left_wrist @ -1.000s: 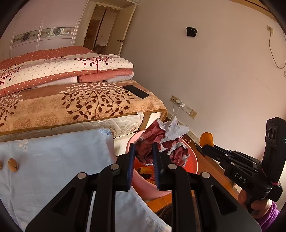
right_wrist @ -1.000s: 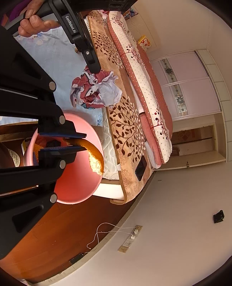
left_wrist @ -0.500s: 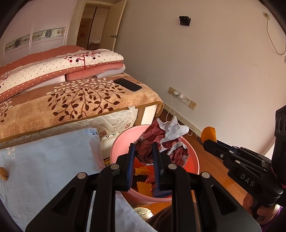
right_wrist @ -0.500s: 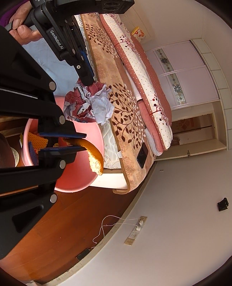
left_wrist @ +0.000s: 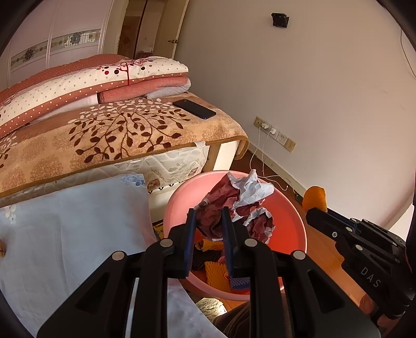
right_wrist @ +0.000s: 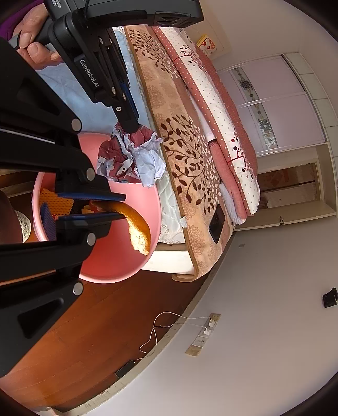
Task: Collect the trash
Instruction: 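Lower both tools into the bucket and open them to release the paper and peel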
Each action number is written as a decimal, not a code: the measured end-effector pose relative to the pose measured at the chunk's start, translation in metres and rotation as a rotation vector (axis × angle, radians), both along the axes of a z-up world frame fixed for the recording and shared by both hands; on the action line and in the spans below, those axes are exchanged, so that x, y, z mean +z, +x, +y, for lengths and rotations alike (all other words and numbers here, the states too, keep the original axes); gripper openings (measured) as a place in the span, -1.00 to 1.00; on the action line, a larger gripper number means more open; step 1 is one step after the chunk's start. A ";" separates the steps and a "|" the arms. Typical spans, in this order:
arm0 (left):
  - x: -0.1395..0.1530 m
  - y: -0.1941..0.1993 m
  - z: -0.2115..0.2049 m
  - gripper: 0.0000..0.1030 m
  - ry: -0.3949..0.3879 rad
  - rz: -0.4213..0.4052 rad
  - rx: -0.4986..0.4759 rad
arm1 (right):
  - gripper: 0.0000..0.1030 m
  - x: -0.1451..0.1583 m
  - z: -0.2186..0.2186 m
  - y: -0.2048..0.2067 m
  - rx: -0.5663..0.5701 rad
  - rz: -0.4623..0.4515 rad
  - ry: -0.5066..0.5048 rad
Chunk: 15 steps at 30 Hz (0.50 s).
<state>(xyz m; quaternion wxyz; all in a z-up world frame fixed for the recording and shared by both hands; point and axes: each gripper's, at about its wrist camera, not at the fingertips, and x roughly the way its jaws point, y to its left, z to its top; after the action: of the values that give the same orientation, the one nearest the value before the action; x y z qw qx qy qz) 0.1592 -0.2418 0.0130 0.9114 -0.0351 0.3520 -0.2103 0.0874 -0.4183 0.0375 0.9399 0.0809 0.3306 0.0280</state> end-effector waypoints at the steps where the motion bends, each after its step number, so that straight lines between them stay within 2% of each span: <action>1: -0.002 0.001 0.000 -0.63 0.002 0.004 0.000 | -0.85 -0.001 0.000 0.000 0.000 0.002 -0.001; 15: -0.009 0.008 -0.007 -0.63 0.013 0.022 0.005 | -0.85 -0.015 -0.002 0.007 -0.001 0.033 0.005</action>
<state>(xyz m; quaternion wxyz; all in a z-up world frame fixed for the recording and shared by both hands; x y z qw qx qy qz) 0.1670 -0.2491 0.0044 0.9083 -0.0322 0.3632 -0.2051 0.0941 -0.4199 0.0223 0.9342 0.0836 0.3459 0.0270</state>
